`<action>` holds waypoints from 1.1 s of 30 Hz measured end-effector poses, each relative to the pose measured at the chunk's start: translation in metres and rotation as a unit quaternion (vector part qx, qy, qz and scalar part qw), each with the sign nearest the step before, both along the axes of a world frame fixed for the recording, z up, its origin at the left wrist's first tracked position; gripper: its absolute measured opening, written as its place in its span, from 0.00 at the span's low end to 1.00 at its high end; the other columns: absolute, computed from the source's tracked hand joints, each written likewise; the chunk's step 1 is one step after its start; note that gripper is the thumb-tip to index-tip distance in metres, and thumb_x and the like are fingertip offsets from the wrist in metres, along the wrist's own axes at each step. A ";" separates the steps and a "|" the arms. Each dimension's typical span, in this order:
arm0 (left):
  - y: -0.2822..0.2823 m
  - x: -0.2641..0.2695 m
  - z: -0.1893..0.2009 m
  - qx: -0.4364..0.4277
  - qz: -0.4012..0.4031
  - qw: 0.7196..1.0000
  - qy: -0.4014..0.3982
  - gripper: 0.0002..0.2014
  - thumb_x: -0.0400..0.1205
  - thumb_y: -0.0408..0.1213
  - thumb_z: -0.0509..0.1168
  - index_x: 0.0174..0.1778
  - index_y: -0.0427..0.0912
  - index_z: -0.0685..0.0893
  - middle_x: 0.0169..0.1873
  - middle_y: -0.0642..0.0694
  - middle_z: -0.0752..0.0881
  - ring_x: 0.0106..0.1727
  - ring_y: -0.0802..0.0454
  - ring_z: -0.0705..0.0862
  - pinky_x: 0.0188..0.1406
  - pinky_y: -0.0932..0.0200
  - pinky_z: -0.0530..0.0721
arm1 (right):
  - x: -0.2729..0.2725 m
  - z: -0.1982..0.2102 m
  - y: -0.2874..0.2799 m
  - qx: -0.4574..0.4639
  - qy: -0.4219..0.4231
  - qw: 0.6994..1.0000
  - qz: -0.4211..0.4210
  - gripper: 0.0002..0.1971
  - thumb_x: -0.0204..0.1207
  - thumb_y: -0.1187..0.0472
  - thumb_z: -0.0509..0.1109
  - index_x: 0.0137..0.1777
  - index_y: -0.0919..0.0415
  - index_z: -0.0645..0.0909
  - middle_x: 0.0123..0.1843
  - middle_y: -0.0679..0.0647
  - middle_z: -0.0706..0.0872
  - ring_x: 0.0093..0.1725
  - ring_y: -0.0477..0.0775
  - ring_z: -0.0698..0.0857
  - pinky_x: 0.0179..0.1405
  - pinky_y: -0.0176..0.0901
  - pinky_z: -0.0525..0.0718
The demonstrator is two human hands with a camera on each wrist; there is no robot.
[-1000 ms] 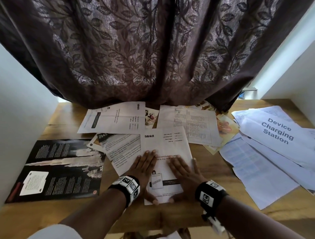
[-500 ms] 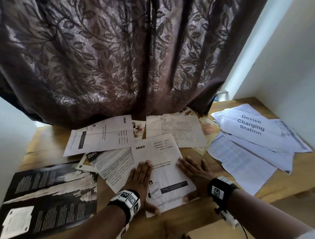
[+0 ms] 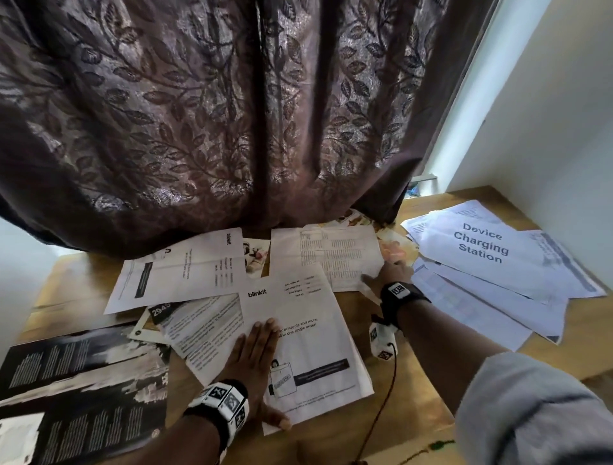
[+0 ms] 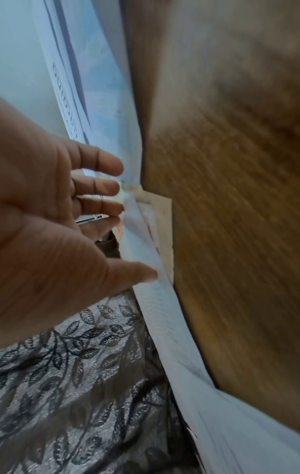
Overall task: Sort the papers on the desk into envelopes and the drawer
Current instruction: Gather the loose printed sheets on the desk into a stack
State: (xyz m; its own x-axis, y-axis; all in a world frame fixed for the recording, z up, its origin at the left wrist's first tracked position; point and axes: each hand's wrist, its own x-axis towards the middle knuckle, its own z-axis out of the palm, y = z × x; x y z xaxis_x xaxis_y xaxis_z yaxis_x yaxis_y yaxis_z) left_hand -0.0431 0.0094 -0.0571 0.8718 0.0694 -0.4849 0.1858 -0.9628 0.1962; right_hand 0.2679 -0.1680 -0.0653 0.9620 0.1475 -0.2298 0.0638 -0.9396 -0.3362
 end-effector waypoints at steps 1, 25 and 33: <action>0.000 0.000 0.000 0.001 0.002 1.000 0.003 0.81 0.50 0.87 0.63 0.77 0.42 0.18 0.75 0.49 0.13 0.76 0.47 0.14 0.77 0.43 0.23 | 0.004 -0.005 0.001 -0.016 -0.005 1.000 -0.008 0.42 0.67 0.40 0.80 0.78 0.43 0.66 0.77 0.57 0.71 0.75 0.66 0.72 0.71 0.68 0.78; -0.004 -0.001 0.001 0.015 -0.004 1.000 -0.026 0.80 0.50 0.90 0.57 0.82 0.37 0.28 0.81 0.44 0.22 0.81 0.50 0.22 0.78 0.45 0.29 | 0.011 0.025 -0.021 0.132 0.067 0.989 0.002 0.29 0.73 0.46 0.78 0.73 0.49 0.75 0.66 0.51 0.85 0.59 0.58 0.86 0.59 0.53 0.86; 0.002 -0.001 -0.011 0.009 0.005 1.000 -0.009 0.76 0.55 0.87 0.57 0.84 0.38 0.33 0.83 0.46 0.26 0.84 0.47 0.29 0.81 0.41 0.39 | 0.002 0.015 0.005 0.024 0.059 0.996 -0.064 0.33 0.63 0.45 0.83 0.66 0.43 0.72 0.59 0.54 0.84 0.63 0.66 0.81 0.68 0.69 0.75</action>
